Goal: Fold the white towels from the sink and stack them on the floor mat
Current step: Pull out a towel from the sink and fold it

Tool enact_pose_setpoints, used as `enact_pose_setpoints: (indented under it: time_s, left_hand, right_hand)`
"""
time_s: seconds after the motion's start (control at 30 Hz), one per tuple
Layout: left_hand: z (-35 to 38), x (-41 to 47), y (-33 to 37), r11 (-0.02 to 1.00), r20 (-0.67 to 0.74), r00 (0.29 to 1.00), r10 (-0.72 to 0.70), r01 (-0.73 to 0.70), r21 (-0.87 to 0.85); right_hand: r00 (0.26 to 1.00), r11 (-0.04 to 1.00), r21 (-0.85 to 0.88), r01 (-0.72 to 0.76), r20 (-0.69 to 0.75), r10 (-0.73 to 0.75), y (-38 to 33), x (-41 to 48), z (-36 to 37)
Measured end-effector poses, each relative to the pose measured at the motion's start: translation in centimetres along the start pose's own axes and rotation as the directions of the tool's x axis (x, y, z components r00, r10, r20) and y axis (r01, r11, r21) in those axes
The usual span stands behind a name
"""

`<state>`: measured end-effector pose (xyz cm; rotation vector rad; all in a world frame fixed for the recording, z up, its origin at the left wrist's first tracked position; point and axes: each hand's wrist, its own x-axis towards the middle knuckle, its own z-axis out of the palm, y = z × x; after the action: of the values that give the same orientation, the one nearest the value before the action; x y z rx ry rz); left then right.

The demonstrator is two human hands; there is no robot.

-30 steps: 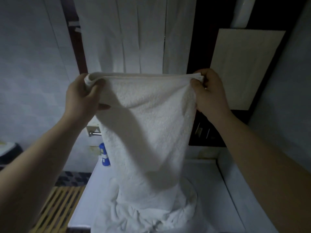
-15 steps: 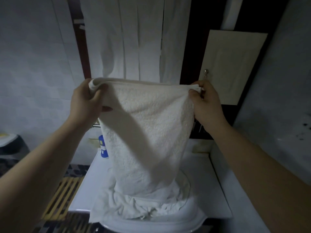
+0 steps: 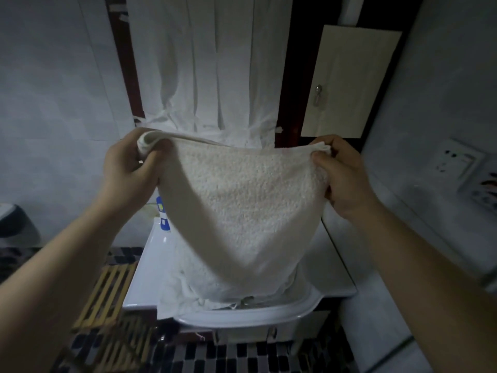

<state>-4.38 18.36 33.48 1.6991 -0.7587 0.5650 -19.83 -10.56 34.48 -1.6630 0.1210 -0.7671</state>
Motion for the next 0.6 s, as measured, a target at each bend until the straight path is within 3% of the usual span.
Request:
enact_pose_setpoints:
  time_s: [0.13, 0.27, 0.6]
  left_hand:
    - [-1.3, -1.7, 1.0, 0.979, 0.006, 1.000, -0.004, 0.005, -0.204]
    - [-2.2, -3.4, 0.7, 0.913, 0.132, 0.991, -0.026, 0.077, -0.400]
    - [-1.8, -7.6, -4.3, 0.936, 0.367, 0.916, -0.163, 0.261, -0.235]
  right_hand:
    - [0.998, 0.989, 0.145, -0.025, 0.069, 0.015, -1.1, -2.1, 0.1]
    - [0.984, 0.981, 0.160, -0.110, 0.156, 0.084, -0.9, -4.0, 0.1]
    - [0.891, 0.910, 0.016, -0.413, 0.211, 0.401, 5.3, -6.3, 1.0]
